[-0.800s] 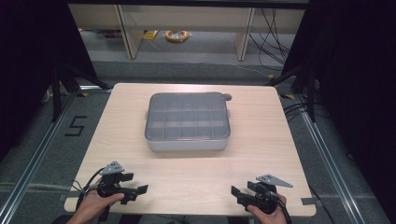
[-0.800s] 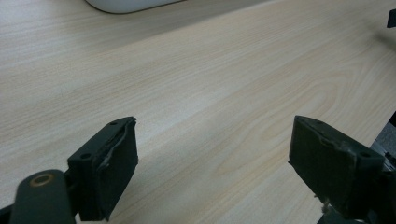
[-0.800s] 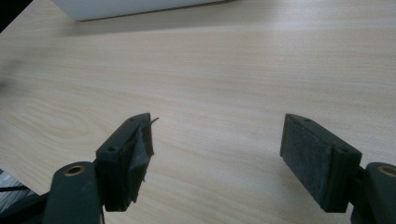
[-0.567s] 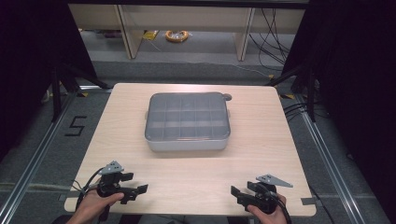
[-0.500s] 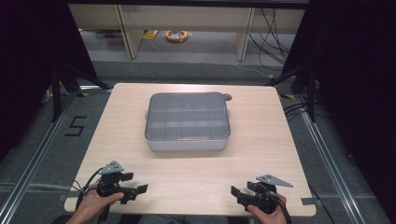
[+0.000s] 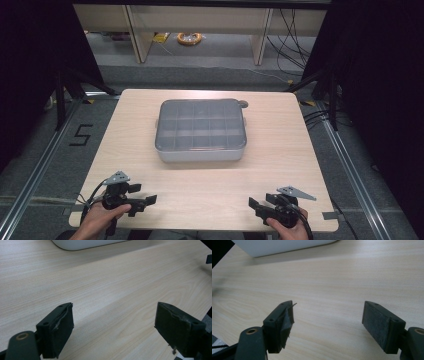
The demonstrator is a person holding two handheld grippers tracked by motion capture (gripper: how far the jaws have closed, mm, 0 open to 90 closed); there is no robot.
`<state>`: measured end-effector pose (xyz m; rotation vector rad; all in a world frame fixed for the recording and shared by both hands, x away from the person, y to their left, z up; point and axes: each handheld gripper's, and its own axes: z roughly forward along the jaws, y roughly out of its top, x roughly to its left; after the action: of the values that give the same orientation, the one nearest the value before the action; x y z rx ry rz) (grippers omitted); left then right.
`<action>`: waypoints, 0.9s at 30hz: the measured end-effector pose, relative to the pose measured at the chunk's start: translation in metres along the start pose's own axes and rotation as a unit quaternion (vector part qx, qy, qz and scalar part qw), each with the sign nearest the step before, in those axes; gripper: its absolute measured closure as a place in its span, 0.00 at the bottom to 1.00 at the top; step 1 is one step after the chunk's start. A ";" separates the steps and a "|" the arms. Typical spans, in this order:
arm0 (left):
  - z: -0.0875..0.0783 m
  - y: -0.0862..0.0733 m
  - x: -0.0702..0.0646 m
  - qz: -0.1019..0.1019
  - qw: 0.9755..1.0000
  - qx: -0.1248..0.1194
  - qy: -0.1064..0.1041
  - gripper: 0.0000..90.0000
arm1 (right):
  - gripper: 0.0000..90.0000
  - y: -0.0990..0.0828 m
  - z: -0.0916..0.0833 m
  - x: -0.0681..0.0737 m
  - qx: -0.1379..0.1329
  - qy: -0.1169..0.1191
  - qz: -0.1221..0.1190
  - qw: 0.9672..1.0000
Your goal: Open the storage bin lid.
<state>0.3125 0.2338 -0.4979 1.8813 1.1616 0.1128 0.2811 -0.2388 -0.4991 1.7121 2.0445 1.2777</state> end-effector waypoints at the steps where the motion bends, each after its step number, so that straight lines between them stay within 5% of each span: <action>1: 0.000 0.000 0.000 0.000 1.000 0.001 0.000 0.16 | 0.29 0.001 -0.002 -0.001 0.004 -0.003 -0.002 1.000; 9: 0.000 0.002 0.002 -0.002 1.000 0.002 0.005 0.16 | 0.30 0.006 0.000 -0.004 -0.015 -0.001 0.002 1.000; 10: 0.001 0.002 0.002 -0.003 1.000 0.002 0.005 0.16 | 0.30 0.007 0.001 -0.002 -0.022 0.005 0.023 0.999; 11: 0.001 0.002 0.002 -0.003 1.000 0.003 0.006 0.16 | 0.30 0.010 0.002 -0.008 -0.033 0.000 0.007 0.999; 15: 0.002 0.003 0.001 -0.006 1.000 0.002 0.005 0.16 | 0.30 0.013 0.002 -0.012 -0.036 -0.005 0.007 0.999; 16: 0.003 0.004 0.000 -0.005 1.000 0.000 0.004 0.16 | 0.30 0.013 0.003 -0.011 -0.038 0.008 0.040 0.998; 18: 0.004 0.005 0.000 -0.006 1.000 0.002 0.002 0.16 | 0.30 0.015 0.006 -0.019 -0.051 0.007 0.010 0.999; 27: 0.004 0.006 0.002 -0.011 1.000 -0.005 0.008 0.16 | 0.26 0.022 0.007 -0.023 -0.064 0.028 0.028 0.997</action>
<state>0.3196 0.2315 -0.4961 1.8624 1.1896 0.1208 0.3079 -0.2562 -0.4966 1.7054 1.9100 1.4564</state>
